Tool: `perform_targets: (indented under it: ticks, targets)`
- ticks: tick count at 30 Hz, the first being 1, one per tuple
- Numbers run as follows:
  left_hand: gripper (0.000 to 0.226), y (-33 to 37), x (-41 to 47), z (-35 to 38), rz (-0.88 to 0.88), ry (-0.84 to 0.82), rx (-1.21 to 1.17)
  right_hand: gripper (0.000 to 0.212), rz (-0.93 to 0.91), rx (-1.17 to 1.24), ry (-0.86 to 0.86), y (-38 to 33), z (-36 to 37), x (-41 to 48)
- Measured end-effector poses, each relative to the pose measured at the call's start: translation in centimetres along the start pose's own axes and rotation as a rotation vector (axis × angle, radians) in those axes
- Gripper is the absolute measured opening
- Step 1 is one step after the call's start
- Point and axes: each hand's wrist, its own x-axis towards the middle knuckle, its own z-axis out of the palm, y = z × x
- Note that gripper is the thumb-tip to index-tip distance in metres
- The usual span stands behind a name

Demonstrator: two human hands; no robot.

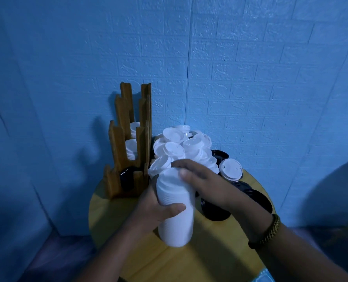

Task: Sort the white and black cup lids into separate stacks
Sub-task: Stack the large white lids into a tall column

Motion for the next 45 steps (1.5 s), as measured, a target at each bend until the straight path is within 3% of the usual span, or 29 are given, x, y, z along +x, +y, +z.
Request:
perform_targets:
  ticks: [2, 5, 10, 15, 20, 24, 27, 31, 34, 39, 42, 45]
  targets:
    - [0.082, 0.0, 0.0, -0.8, -0.014, -0.011, -0.02, 0.026, -0.017, 0.013, 0.149, 0.5, -0.5, 1.8]
    - [0.088, -0.3, 0.0, -1.9, -0.055, -0.007, 0.013, 0.027, 0.008, -0.337, 0.293, 2.9, -0.9, 5.6]
    - [0.103, -1.1, -0.6, -4.4, -0.105, 0.041, 0.03, 0.064, 0.01, -0.667, 0.123, 4.4, -0.7, 10.1]
    - [0.108, -1.9, -1.4, -5.6, -0.138, 0.056, 0.04, 0.069, 0.058, -0.91, -0.001, 4.5, 0.5, 12.0]
    - [0.111, -3.6, -2.6, -4.6, -0.221, 0.043, -0.04, 0.068, 0.02, -0.808, 0.097, 5.7, 0.4, 11.7]
    - [0.107, -4.3, -2.9, -4.2, -0.255, 0.063, -0.083, 0.067, -0.011, -0.554, 0.219, 5.9, -0.2, 10.4]
    - [0.114, -4.3, -2.9, -3.9, -0.263, 0.075, -0.084, 0.06, 0.016, -0.332, 0.278, 5.1, -0.4, 8.7]
    - [0.103, -4.0, -2.9, -2.8, -0.266, 0.075, -0.084, 0.038, -0.002, -0.085, 0.434, 3.7, -1.4, 5.1]
    - [0.103, -3.7, -2.4, -1.6, -0.252, 0.048, -0.088, 0.033, -0.001, 0.071, 0.435, 2.1, -1.4, 1.8]
    - [0.108, -2.6, -1.6, 1.2, -0.196, -0.02, -0.104, 0.057, 0.053, -0.094, 0.282, 1.2, -0.6, -0.9]
    - [0.115, -1.8, -1.2, 2.2, -0.128, 0.02, -0.119, 0.05, 0.083, -0.182, 0.238, 0.9, -0.6, -1.1]
    - [0.096, -0.7, -0.7, 2.5, -0.079, 0.088, -0.1, 0.05, 0.041, -0.201, 0.212, 0.6, -0.2, -1.2]
